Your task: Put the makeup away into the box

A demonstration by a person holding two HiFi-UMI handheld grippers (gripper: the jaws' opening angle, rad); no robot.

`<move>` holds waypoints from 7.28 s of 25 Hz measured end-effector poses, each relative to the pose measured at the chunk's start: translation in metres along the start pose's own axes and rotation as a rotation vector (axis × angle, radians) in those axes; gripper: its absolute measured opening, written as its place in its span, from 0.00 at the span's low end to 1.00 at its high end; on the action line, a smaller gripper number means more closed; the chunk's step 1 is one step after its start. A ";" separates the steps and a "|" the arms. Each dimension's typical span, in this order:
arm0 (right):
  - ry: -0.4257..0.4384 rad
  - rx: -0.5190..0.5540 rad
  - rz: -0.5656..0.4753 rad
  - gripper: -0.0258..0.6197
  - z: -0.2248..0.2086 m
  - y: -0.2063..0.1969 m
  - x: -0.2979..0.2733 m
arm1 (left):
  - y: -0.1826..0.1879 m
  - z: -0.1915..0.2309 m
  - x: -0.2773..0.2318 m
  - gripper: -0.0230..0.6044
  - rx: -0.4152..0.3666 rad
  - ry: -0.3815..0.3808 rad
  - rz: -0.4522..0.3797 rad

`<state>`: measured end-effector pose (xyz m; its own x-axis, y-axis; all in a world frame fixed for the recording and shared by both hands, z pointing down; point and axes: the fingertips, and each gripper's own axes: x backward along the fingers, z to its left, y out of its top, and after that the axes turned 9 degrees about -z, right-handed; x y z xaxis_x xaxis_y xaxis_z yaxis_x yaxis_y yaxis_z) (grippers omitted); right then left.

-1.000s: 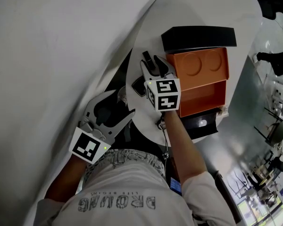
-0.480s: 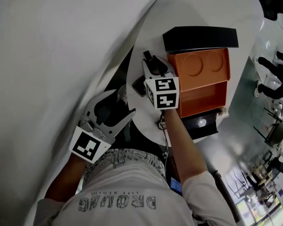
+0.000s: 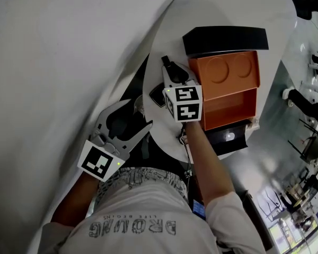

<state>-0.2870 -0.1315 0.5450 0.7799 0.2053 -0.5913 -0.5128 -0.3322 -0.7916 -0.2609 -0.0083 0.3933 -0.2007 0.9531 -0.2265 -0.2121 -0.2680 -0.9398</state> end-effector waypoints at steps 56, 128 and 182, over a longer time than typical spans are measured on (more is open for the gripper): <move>-0.329 -0.169 -0.133 0.20 -0.199 -0.058 0.216 | -0.001 -0.144 -0.133 0.48 -0.077 -0.274 0.023; -0.513 0.157 0.230 0.26 -0.219 -0.071 0.214 | -0.006 -0.125 -0.136 0.48 -0.095 -0.423 0.054; -0.522 -0.202 -0.179 0.18 -0.074 -0.170 0.388 | -0.192 -0.198 -0.067 0.48 -0.373 -0.562 0.387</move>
<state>0.1294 -0.0631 0.4619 0.5420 0.6835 -0.4889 -0.2706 -0.4089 -0.8716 -0.0173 0.0075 0.5383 -0.6708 0.5602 -0.4861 0.2876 -0.4076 -0.8667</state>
